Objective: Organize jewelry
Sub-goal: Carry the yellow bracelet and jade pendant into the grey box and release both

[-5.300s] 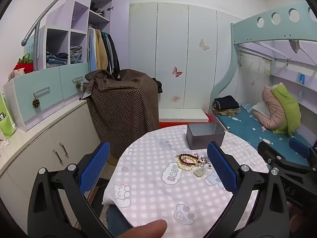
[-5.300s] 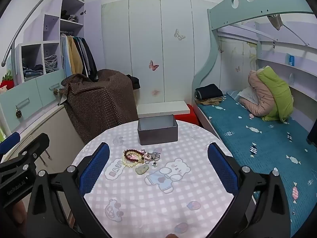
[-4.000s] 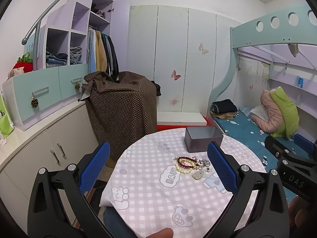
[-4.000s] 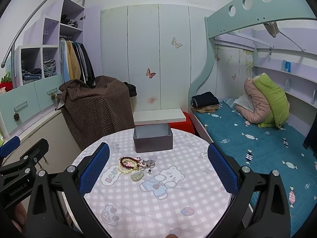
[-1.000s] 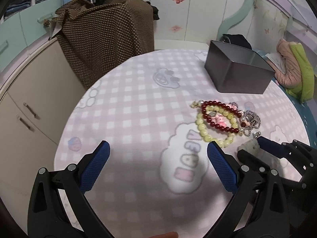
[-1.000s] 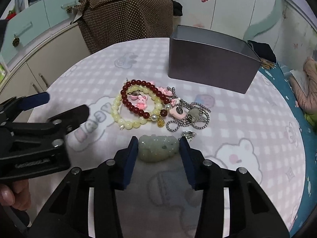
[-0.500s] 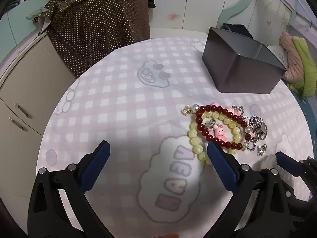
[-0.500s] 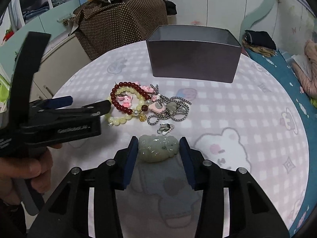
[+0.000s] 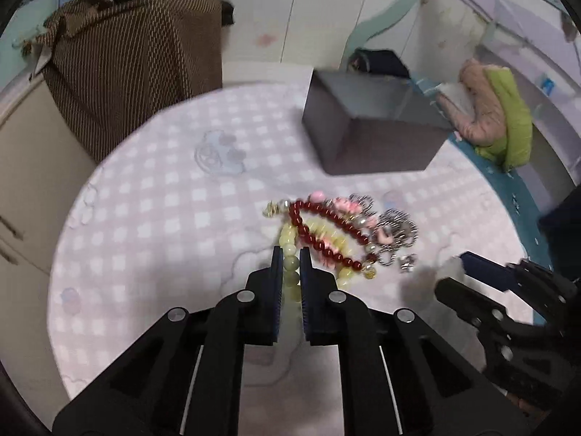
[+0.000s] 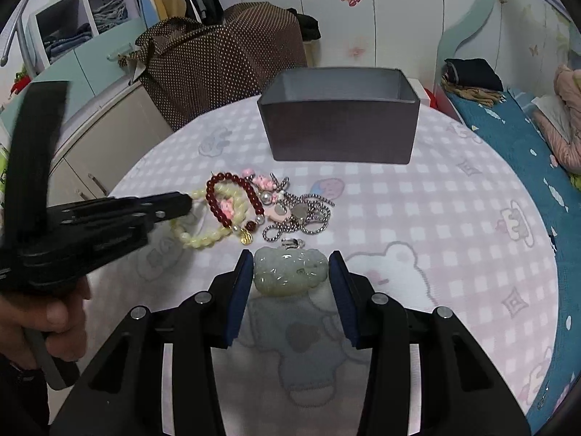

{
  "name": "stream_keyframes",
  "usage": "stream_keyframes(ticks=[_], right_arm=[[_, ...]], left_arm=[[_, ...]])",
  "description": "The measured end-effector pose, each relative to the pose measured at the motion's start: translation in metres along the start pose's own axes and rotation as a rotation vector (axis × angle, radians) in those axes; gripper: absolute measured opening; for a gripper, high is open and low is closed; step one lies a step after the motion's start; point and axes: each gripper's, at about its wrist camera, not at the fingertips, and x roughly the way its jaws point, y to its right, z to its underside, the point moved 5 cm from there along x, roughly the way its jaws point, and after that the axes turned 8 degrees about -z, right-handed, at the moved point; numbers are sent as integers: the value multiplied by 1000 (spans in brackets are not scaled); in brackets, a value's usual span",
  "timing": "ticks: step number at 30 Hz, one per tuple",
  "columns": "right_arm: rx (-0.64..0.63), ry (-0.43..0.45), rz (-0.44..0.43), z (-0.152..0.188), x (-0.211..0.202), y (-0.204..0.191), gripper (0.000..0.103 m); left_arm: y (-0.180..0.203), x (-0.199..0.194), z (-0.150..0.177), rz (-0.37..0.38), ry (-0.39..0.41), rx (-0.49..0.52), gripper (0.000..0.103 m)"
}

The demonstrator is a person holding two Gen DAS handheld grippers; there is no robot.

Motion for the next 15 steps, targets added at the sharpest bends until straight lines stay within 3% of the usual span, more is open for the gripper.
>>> stream_keyframes(ticks=[15], right_arm=[[-29, 78, -8, -28, -30, -6, 40]], left_arm=[[4, -85, -36, 73, 205, 31, 9]])
